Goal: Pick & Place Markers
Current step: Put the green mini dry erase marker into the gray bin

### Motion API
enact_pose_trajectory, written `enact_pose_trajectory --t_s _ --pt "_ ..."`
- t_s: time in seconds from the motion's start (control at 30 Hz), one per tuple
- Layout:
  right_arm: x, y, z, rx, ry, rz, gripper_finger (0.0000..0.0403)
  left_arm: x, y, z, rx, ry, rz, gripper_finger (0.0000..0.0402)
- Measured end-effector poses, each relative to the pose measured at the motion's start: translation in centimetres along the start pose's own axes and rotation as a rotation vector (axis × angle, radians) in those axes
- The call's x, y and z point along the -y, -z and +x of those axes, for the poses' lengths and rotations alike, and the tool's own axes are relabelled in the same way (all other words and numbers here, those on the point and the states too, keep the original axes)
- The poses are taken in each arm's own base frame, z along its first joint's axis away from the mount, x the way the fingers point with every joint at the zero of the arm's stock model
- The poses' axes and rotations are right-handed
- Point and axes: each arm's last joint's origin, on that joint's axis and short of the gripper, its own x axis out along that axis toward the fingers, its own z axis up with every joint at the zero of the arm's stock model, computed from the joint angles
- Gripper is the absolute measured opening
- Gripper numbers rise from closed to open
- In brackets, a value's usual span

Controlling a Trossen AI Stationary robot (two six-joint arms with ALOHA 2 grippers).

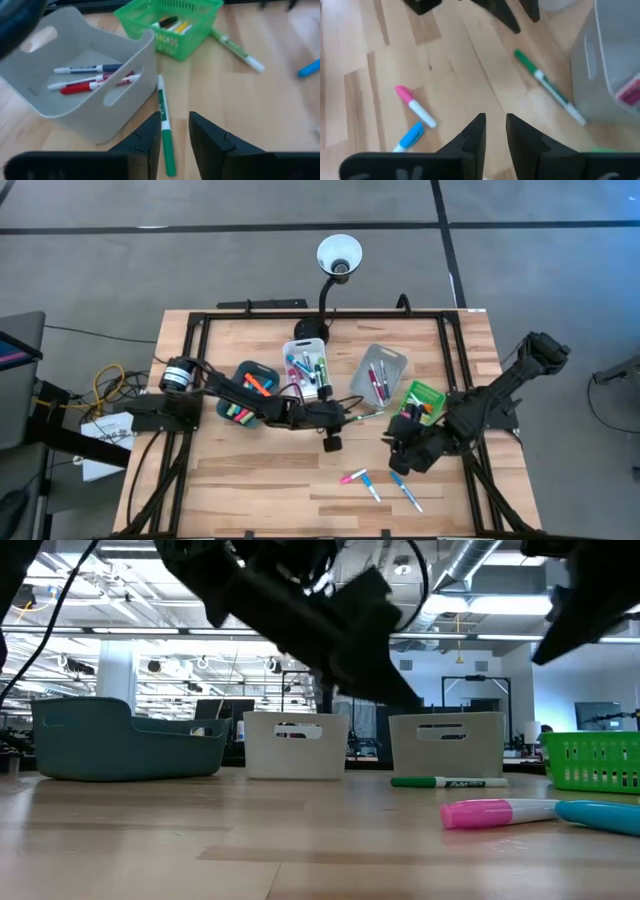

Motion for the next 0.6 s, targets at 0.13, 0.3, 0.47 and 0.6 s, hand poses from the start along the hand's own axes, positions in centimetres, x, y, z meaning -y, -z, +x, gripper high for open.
enact_pose_trajectory --t_s 0.13,0.3,0.47,0.6 --pt "0.5 -1.0 0.3 0.011 -0.015 -0.004 0.0065 0.4 -1.0 -1.2 0.006 0.017 0.001 0.0123" --pt "1.1 -1.7 0.9 -0.034 -0.033 0.036 0.0065 2.1 -2.0 -1.9 0.023 0.056 0.016 0.0161" --pt "1.4 -2.0 1.2 -0.044 -0.038 0.057 0.0065 1.9 -3.1 -1.8 0.033 0.071 -0.034 0.0168" --pt "1.6 -2.2 1.3 -0.044 -0.031 0.065 0.0065 1.1 -2.6 -1.0 0.011 0.072 -0.074 0.016"
